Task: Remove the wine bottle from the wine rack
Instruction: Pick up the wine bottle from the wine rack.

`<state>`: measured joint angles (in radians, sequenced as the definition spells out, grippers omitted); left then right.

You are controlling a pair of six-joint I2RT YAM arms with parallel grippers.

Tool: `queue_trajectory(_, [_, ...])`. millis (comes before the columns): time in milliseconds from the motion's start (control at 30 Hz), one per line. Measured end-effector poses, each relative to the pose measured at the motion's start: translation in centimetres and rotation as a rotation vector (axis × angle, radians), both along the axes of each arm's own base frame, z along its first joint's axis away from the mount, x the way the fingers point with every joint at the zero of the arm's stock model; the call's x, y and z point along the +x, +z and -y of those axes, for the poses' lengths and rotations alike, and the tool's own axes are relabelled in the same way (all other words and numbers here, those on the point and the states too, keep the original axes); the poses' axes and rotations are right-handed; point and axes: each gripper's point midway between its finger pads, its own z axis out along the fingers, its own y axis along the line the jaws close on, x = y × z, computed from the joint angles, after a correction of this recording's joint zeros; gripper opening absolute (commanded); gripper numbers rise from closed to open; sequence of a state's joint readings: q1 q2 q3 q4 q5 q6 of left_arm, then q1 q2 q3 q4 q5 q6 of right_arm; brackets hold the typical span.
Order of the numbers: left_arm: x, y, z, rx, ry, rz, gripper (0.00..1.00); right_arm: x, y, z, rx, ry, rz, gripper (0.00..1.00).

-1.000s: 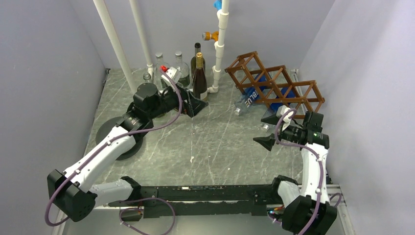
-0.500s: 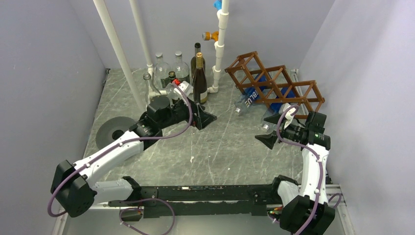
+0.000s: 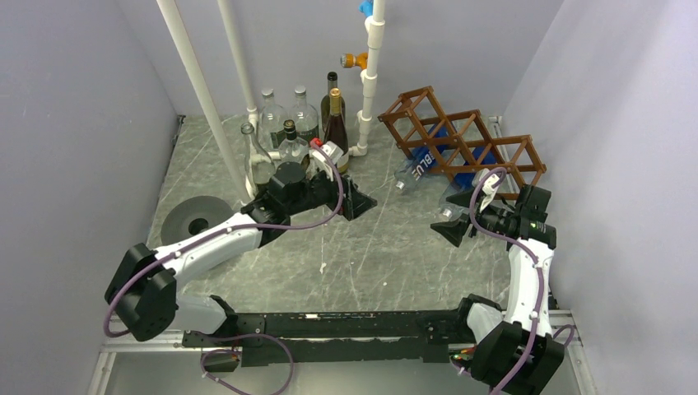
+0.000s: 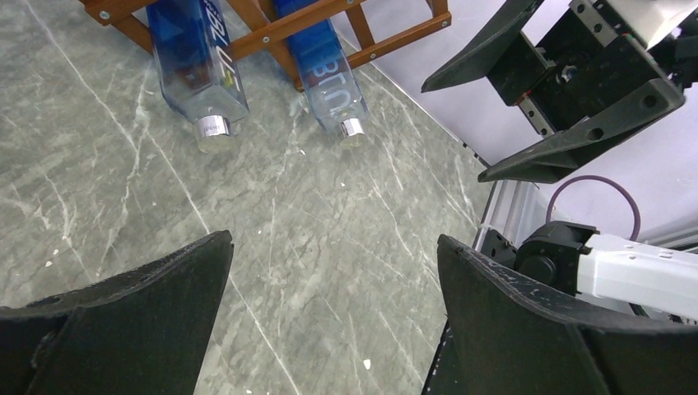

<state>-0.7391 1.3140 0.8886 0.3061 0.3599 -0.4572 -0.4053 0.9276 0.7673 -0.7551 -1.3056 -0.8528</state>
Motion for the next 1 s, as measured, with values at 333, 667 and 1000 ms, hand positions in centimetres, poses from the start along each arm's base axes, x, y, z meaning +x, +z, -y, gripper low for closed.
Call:
queue_trajectory(333, [1.7, -4.3, 2.4, 0.022, -0.016, -0.073, 0.99, 0.4, 0.0, 0.3, 0.013, -0.021, -0.025, 1.0])
queue_trajectory(667, [4.5, -5.7, 5.6, -0.068, -0.002, -0.148, 1.0, 0.7, -0.1, 0.5, 0.01, -0.032, -0.029, 1.0])
queue_trajectory(1000, [8.7, -8.4, 8.0, -0.113, 0.1, -0.28, 0.99, 0.8, -0.2, 0.6, 0.01, -0.033, -0.03, 1.0])
